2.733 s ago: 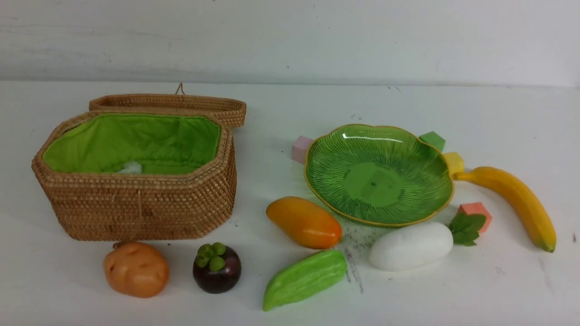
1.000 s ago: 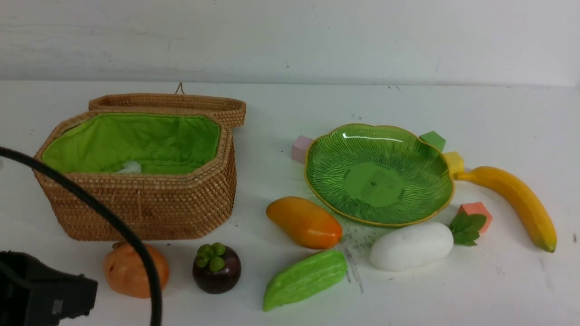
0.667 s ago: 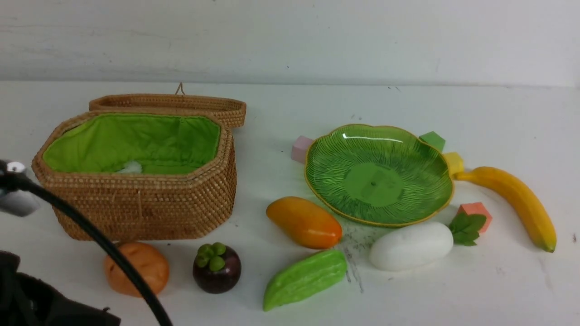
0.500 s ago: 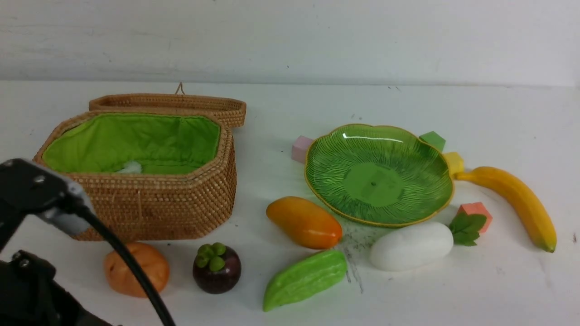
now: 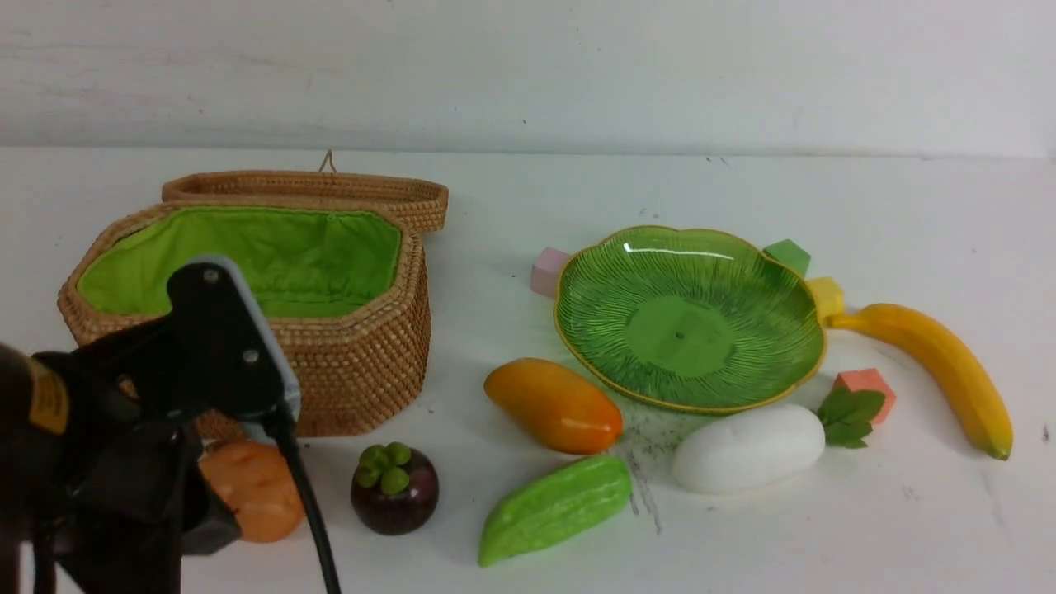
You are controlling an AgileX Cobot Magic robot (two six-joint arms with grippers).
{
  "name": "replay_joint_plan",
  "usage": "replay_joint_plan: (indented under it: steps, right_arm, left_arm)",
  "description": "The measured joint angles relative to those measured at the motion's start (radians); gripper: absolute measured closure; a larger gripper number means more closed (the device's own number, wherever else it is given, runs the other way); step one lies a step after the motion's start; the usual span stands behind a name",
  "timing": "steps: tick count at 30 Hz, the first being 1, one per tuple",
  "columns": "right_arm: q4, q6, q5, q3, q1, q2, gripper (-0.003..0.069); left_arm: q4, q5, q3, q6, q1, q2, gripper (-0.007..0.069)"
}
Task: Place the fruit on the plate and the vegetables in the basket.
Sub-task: Grab a potato with your left arm and place it in the basket on the left
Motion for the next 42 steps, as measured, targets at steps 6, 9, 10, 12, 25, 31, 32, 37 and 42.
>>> replay_joint_plan:
  steps: [6,9,10,12,25,31,32,37,42]
  right_arm:
    - [-0.08,-0.007,0.0,-0.004,0.002,-0.06,0.0582]
    - [-0.103,-0.009,0.0,-0.004,0.032,-0.067,0.058]
    - [-0.111,-0.009,0.0,-0.004,0.048,-0.067,0.058]
    - [-0.115,-0.009,0.0,-0.004,0.072,-0.067,0.0579]
    - [-0.144,-0.01,0.0,0.016,0.109,-0.068,0.057]
    - [-0.147,-0.01,0.0,0.047,0.109,-0.068,0.0568]
    - [-0.147,-0.01,0.0,0.048,0.109,-0.068,0.0566]
    - [-0.147,-0.01,0.0,0.048,0.109,-0.068,0.0562]
    - [-0.147,-0.01,0.0,0.048,0.109,-0.068,0.0562]
  left_arm:
    - [0.109,-0.057,0.0,0.147,0.053,0.145,0.0599]
    - [0.159,-0.072,0.0,0.205,0.055,0.217,0.0469]
    - [0.18,-0.087,0.0,0.217,0.055,0.241,0.0401]
    - [0.213,-0.118,0.0,0.229,0.055,0.276,0.0293]
    - [0.364,-0.338,-0.001,0.364,0.055,0.444,0.0028]
    - [0.372,-0.348,-0.005,0.413,0.055,0.499,0.0062]
    - [0.373,-0.346,-0.009,0.415,0.055,0.505,0.0062]
    - [0.348,-0.329,-0.024,0.416,0.055,0.526,0.0062]
    - [0.265,-0.299,-0.032,0.416,0.055,0.528,0.0062]
